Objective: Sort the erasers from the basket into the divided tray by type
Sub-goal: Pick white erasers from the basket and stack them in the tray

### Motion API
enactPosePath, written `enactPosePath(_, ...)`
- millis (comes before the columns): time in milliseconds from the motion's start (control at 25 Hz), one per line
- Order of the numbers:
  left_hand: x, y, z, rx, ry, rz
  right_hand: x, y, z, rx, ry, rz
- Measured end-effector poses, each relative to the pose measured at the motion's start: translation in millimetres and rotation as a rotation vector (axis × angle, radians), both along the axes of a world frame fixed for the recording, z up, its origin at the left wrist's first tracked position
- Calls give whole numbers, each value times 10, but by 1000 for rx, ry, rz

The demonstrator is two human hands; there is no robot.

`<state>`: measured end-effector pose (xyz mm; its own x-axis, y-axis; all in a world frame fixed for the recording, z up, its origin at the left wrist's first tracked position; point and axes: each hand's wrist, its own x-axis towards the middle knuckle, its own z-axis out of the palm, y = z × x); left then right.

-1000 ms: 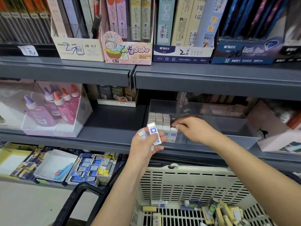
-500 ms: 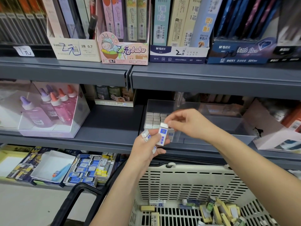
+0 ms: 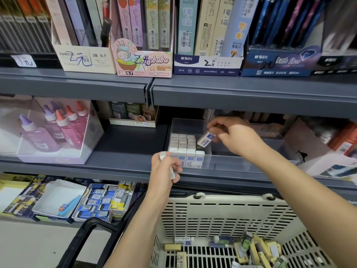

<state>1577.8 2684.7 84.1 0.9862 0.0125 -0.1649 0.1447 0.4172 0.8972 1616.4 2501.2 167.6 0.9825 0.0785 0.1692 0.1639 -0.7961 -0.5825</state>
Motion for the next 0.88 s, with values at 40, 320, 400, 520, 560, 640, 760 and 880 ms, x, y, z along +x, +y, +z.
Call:
enactPosePath(40, -12, 5, -3, 13, 4, -11, 32, 10, -43, -41, 31, 3)
enactPosePath(320, -36, -27, -32, 183, -55, -27, 83, 107, -355, -131, 138, 49)
enactPosePath(400, -41, -16, -36, 200, -92, -10, 78, 131, -395, -141, 144, 55)
enactPosePath(520, -49, -17, -31, 207, -115, 8, 83, 161, -435, -188, 135, 65)
enactPosePath(560, -51, -25, -31, 199, -104, 9, 87, 168, -432, -189, 142, 64)
enactPosePath(640, -53, -38, -27, 189, -79, 11, 73, 184, -404, -212, 152, 65)
enactPosePath(760, -56, -38, -22, 167, -85, -8, 4, 203, -341, -238, 6, 67)
enactPosePath(880, -67, -38, -7, 137, -108, -83, -101, 264, -262, -42, -46, 148)
